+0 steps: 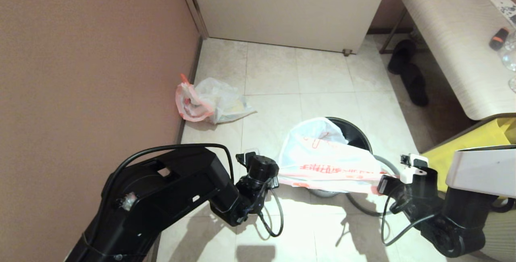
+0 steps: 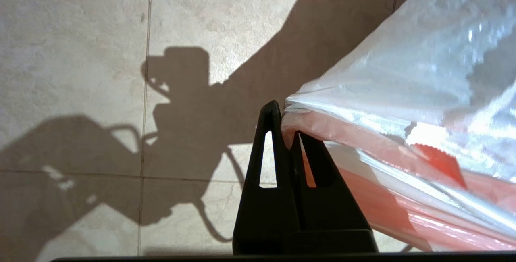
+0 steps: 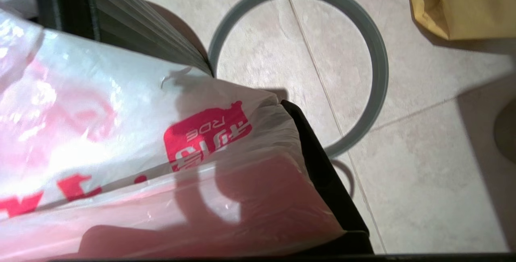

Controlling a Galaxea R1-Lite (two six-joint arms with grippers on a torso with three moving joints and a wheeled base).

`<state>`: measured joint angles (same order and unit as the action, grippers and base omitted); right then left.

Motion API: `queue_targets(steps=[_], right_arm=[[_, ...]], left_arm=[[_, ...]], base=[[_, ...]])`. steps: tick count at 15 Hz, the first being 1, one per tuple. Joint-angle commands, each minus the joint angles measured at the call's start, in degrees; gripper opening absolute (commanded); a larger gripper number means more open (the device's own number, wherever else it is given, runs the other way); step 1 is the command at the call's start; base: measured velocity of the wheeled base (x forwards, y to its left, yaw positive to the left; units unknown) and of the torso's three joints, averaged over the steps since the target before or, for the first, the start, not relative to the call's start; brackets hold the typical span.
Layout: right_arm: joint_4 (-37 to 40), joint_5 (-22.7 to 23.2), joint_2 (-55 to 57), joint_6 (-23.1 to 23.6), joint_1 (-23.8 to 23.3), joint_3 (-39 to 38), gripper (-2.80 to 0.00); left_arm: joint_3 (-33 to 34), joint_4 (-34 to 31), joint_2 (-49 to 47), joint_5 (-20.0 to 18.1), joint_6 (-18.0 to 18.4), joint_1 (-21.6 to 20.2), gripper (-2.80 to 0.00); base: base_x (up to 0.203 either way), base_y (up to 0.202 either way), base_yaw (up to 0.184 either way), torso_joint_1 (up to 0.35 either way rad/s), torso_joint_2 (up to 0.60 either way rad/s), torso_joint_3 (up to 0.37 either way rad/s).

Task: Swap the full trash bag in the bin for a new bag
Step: Put the new garbage bag on the trash can

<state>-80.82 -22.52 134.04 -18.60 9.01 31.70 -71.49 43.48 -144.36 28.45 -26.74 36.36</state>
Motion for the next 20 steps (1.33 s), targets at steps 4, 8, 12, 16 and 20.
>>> queue_targets(steps=[4, 8, 12, 16, 20], right_arm=[[-1.3, -0.2, -0.2, -0.1, 0.0, -0.1, -2.8], [-0.7, 0.4, -3.1, -0.2, 0.9, -2.8, -2.8], [0.0, 0.7, -2.5, 0.2, 2.4, -5.7, -2.8], [0.2, 2.6, 1.4, 3.6, 2.5, -6.0, -2.8], [0.2, 2.4, 4.6, 6.1, 1.0, -3.4, -2.8]], left_arm=[[-4.5, 0.2, -2.3, 3.4, -0.1, -0.1, -2.8], [3.0, 0.1, 3.3, -0.5, -0.4, 2.2, -2.8], [8.3, 0.0, 5.1, -3.8, -0.1, 4.2, -2.8], [10.6, 0.0, 4.5, -6.0, 2.3, 2.5, -2.8], [8.3, 0.3, 2.2, -5.5, 4.7, -0.5, -2.8]], base=[[0.0, 0.0, 0.0, 0.0, 0.0, 0.0], [0.0, 0.0, 0.0, 0.0, 0.0, 0.0], [0.0, 0.0, 0.0, 0.0, 0.0, 0.0], [0.0, 0.0, 0.0, 0.0, 0.0, 0.0], [0.0, 0.0, 0.0, 0.0, 0.0, 0.0]])
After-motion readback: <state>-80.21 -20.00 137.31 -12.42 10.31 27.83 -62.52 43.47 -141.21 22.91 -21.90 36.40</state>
